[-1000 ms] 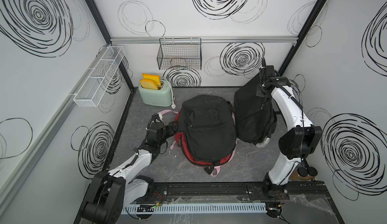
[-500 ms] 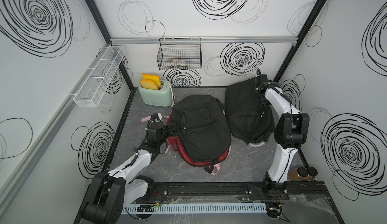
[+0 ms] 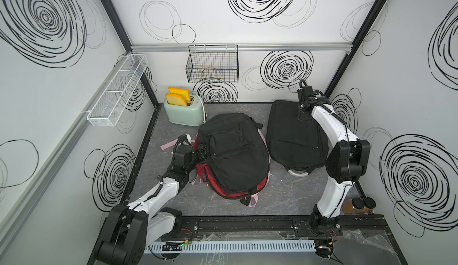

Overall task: Zip up the backpack
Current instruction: Place the backpack at the center of the board.

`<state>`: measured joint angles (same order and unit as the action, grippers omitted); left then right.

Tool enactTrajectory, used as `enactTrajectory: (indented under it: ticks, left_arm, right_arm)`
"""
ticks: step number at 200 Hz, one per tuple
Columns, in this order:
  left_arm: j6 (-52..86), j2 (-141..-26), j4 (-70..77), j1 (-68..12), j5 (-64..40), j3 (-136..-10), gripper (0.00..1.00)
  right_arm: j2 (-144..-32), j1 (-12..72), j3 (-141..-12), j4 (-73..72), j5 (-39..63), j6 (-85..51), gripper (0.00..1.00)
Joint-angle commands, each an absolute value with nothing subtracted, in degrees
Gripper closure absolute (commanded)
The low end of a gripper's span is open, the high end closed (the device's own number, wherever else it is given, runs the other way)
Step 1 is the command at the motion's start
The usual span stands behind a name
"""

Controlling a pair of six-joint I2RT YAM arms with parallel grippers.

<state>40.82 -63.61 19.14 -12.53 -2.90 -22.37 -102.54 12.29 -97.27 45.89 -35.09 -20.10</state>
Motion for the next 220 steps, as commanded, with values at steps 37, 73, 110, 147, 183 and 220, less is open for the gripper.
enactTrajectory:
  ticks: [37, 73, 110, 147, 183, 220]
  left_arm:
    - [41.37, -54.68, 7.56, -11.19, 6.35, -23.58, 0.25]
    - [41.82, -57.03, 6.57, -8.82, 5.89, -23.40, 0.24]
    - [42.53, -62.63, 11.14, -7.92, 2.26, -22.68, 0.24]
    - [42.89, -64.46, 14.16, -7.65, 1.72, -21.63, 0.24]
    - [42.98, -65.73, 15.12, -7.32, 2.43, -21.15, 0.25]
    - [43.07, -65.84, 15.38, -7.03, 2.89, -20.92, 0.25]
  right_arm:
    - [-101.22, 22.13, -79.87, 27.45, -9.84, -20.39, 0.16]
    - [-102.36, 20.85, -74.98, 24.64, -10.10, -21.39, 0.18]
    - [-105.48, 15.12, -71.41, 26.55, -7.83, -24.76, 0.20]
    - [-105.35, 14.94, -65.33, 26.35, -11.57, -26.29, 0.18]
    - [-100.81, 15.81, -60.42, 27.50, -18.93, -28.97, 0.16]
    - [-95.72, 16.51, -58.43, 31.08, -27.43, -28.88, 0.13]
